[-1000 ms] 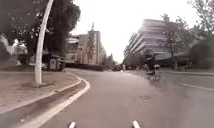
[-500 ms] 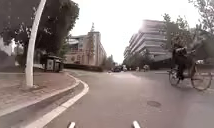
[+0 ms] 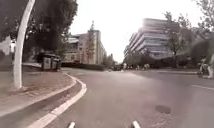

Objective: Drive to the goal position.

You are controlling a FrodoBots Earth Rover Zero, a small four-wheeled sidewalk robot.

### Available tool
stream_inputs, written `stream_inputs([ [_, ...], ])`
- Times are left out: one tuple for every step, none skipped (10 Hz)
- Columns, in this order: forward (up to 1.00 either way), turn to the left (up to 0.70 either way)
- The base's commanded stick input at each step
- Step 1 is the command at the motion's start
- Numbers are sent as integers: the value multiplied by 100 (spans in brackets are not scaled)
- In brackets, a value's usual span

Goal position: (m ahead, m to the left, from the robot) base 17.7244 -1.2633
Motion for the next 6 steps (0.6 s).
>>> stream_inputs([
  [70,0],
  [70,0],
  [70,0],
  [70,0],
  [70,0],
  [70,0],
])
